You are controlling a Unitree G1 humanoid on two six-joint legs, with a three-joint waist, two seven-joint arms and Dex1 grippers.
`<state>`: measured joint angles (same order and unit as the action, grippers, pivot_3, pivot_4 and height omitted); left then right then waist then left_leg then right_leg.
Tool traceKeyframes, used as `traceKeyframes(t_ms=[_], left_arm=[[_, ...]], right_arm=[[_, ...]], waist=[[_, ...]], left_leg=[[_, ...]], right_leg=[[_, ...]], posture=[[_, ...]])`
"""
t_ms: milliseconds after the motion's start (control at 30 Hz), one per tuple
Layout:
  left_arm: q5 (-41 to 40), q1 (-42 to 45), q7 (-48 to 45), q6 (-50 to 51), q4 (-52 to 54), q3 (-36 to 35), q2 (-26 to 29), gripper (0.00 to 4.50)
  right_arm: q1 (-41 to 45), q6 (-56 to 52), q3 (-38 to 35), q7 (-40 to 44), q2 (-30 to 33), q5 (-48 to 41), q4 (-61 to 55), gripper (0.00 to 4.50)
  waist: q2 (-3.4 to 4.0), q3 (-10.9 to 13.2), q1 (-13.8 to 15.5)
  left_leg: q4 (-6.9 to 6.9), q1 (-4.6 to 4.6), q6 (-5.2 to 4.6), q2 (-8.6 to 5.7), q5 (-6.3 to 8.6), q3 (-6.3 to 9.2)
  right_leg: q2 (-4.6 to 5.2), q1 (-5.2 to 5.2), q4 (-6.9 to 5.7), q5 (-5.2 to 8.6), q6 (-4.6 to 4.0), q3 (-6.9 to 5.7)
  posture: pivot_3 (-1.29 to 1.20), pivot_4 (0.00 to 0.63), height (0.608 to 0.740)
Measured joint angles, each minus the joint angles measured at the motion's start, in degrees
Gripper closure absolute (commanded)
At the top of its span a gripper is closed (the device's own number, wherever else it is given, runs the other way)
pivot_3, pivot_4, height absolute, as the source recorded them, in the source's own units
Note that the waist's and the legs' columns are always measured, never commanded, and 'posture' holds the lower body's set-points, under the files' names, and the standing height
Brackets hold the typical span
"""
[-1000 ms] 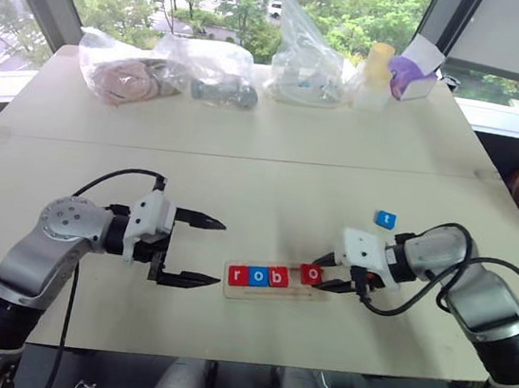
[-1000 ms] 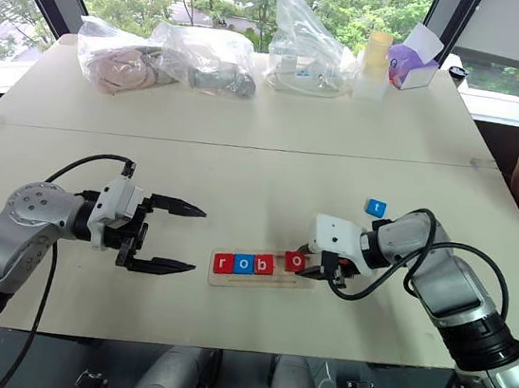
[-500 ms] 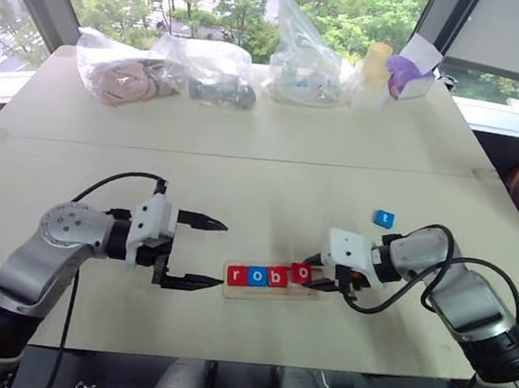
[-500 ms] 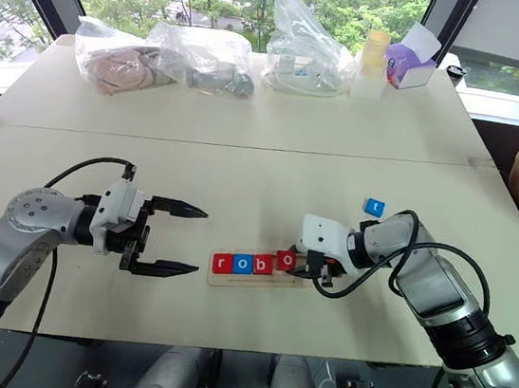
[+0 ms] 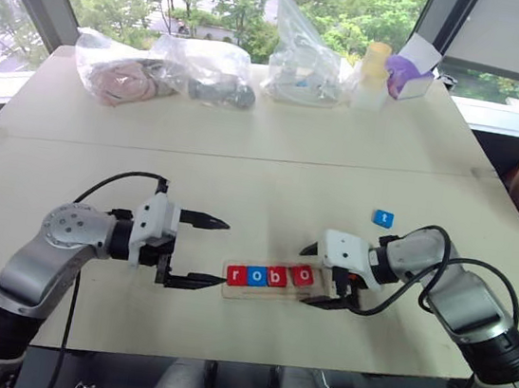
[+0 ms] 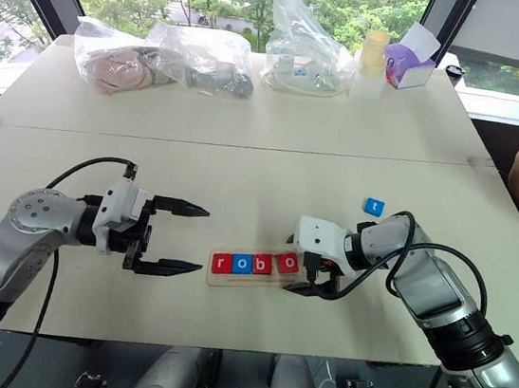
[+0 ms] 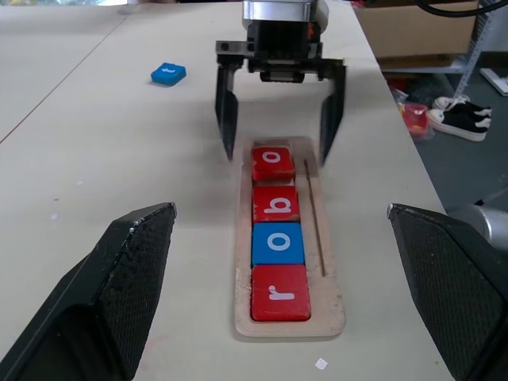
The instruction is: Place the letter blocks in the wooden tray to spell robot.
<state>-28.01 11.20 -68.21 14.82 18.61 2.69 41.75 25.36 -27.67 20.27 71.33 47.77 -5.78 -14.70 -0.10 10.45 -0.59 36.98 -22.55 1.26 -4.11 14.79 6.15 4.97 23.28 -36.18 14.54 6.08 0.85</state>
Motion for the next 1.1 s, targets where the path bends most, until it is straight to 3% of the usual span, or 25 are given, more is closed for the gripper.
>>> traceKeyframes(t_ms=[400,667,1100], left_arm=[[-0.03,-0.03,0.21,0.08,0.29,0.0,-0.01,0.0],[-0.03,-0.04,0.22,0.09,0.31,0.29,-0.22,0.0],[-0.03,-0.03,0.27,0.16,0.32,0.38,-0.22,0.0]], right_arm=[[1.94,-1.09,-6.48,-3.39,1.0,-1.96,2.33,0.11],[2.28,3.6,-6.36,-8.94,-1.34,1.2,8.37,0.11],[-0.98,3.27,-5.85,-9.15,-1.69,2.06,5.02,0.11]], waist=[[0.0,0.0,0.03],[0.0,0.0,-0.04],[0.0,0.0,-0.08]], left_leg=[[0.0,0.0,0.0,-0.01,0.0,0.0],[-0.02,0.0,0.0,0.0,0.0,-0.01],[-0.01,0.0,0.0,0.0,0.0,-0.01]], right_leg=[[0.01,-0.01,0.01,0.0,0.0,0.0],[-0.01,0.02,-0.01,0.0,0.0,0.01],[-0.02,0.02,-0.01,0.0,0.0,0.01]], posture=[[0.0,0.15,0.74],[0.0,0.15,0.74],[0.0,0.15,0.74]])
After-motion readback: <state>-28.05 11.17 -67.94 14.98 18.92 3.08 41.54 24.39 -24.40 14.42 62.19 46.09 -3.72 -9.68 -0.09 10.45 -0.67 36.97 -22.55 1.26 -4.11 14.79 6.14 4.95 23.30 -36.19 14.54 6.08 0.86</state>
